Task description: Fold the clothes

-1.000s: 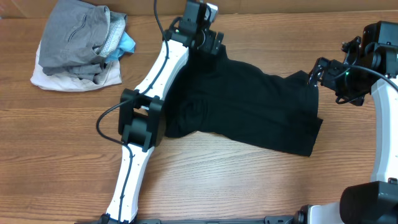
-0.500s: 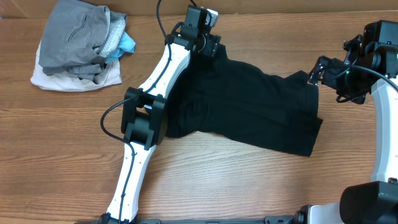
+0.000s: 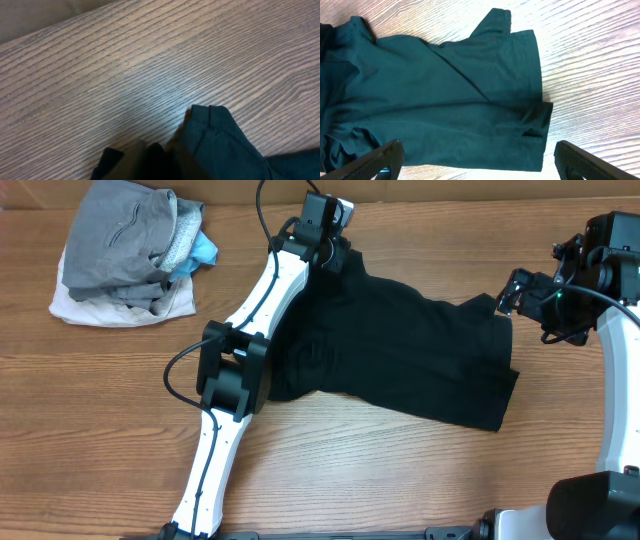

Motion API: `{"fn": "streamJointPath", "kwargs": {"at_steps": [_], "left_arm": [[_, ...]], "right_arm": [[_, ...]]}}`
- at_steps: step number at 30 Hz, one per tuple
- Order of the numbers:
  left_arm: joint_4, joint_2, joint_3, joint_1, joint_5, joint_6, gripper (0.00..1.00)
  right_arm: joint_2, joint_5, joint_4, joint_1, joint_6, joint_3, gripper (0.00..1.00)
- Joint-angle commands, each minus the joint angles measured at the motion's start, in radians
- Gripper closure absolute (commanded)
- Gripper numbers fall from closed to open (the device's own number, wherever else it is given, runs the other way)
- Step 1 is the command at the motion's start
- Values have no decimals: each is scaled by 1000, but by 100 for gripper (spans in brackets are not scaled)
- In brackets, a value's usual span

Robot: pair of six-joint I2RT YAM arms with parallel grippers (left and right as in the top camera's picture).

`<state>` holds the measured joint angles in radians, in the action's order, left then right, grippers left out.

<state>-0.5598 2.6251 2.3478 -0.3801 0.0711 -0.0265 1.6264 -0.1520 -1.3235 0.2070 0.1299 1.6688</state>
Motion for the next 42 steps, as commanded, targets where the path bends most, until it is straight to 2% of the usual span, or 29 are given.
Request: {"fn": "streamJointPath", "kwargs": {"at_steps": [1, 3, 9, 15, 19, 26, 30, 35, 42], "left_arm": [[4, 18, 4, -6, -15, 4, 88], [7, 17, 4, -6, -38, 4, 96], [-13, -8, 55, -6, -57, 16, 96], [-89, -85, 195, -6, -58, 34, 96], [-129, -124, 258, -13, -55, 34, 96], [-183, -134, 258, -43, -52, 34, 96], [-222, -134, 258, -52, -52, 34, 96], [-247, -134, 258, -67, -53, 34, 96], [-268, -134, 258, -62, -57, 33, 96]], "right_arm": [[3, 6, 10, -4, -4, 19, 0], [3, 6, 13, -4, -4, 19, 0], [5, 6, 39, -4, -4, 19, 0], [41, 6, 129, -4, -4, 19, 0], [105, 7, 193, -4, -4, 19, 0], [255, 21, 335, -4, -4, 19, 0], [349, 21, 425, -4, -4, 19, 6], [470, 21, 510, -5, -4, 19, 9], [584, 44, 544, -5, -3, 19, 17]]}}
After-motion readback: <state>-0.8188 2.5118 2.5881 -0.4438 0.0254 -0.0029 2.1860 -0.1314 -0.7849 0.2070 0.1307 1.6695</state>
